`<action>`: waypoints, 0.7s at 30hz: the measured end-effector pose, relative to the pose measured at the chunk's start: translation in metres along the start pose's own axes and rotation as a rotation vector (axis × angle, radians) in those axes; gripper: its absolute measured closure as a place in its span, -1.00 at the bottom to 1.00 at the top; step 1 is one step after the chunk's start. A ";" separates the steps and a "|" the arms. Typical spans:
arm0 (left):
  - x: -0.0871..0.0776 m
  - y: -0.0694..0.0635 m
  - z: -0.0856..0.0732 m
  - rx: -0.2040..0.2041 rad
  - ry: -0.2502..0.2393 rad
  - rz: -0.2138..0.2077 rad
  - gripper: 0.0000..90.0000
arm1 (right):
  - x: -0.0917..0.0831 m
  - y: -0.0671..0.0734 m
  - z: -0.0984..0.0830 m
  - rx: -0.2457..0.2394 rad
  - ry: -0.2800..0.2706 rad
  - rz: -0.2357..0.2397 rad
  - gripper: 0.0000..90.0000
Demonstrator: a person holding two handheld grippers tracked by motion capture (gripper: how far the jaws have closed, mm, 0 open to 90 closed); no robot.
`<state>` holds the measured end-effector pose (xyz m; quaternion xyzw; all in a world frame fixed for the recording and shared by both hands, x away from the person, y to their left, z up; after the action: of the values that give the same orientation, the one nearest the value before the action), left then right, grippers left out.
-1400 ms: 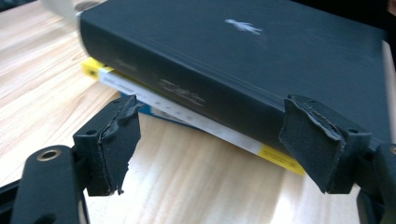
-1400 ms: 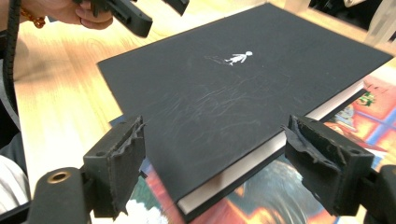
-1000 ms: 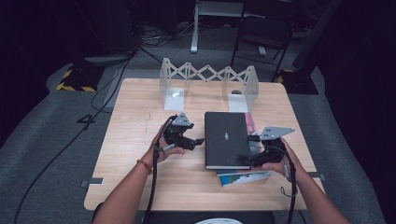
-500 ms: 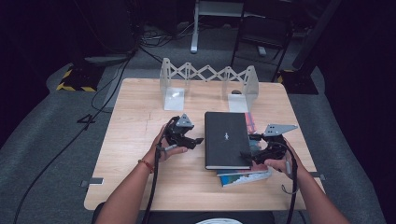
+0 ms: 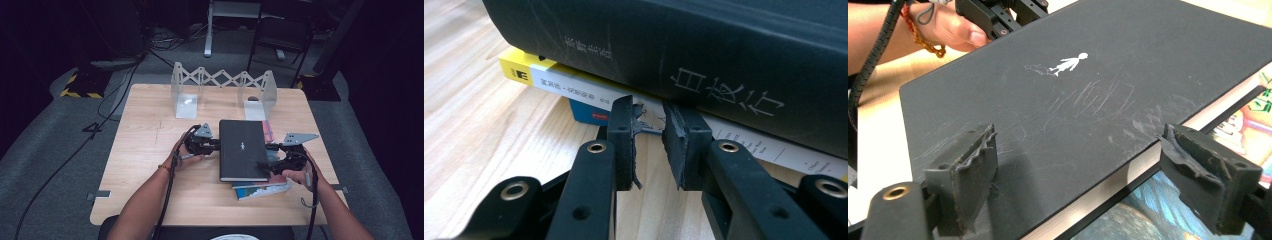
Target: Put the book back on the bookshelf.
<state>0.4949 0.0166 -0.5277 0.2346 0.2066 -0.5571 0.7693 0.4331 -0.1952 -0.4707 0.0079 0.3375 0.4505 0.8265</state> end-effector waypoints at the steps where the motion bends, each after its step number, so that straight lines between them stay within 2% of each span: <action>1: 0.000 0.000 0.000 -0.009 -0.008 -0.003 0.63 | 0.000 -0.001 0.000 0.006 0.003 0.001 -0.66; 7: 0.001 0.001 0.001 -0.009 -0.022 0.009 0.64 | 0.000 0.000 -0.002 0.015 0.028 0.011 -0.70; 10: 0.001 0.001 0.002 -0.011 -0.028 0.007 0.66 | 0.001 -0.002 -0.002 0.025 0.034 0.026 -0.79; 11: 0.001 0.000 0.002 -0.012 -0.029 0.009 0.70 | 0.002 -0.003 -0.003 0.035 0.041 0.029 -0.82; 13: 0.001 0.000 0.004 -0.024 -0.040 0.012 0.71 | 0.007 -0.003 -0.003 0.067 0.053 0.069 -0.87; 14: 0.001 0.001 0.004 -0.020 -0.036 0.014 0.73 | 0.010 -0.004 -0.003 0.076 0.058 0.069 -0.92; 17: 0.001 0.000 0.005 -0.029 -0.044 0.005 0.75 | 0.010 -0.003 0.000 0.036 0.074 0.059 -0.92; 21: 0.001 0.002 0.007 -0.035 -0.052 0.009 0.78 | 0.010 -0.003 0.001 0.022 0.061 0.060 -0.93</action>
<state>0.4971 0.0122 -0.5220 0.2075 0.1954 -0.5558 0.7809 0.4391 -0.1890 -0.4767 0.0132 0.3671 0.4715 0.8017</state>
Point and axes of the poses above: each handheld gripper's, and its own axes: x roughly forward along the jaws, z roughly out of its top, y roughly to its left, the point moved 8 cm from there along x, roughly forward along the jaws, and after that the axes turned 13 degrees about x, right-handed, at the moved point
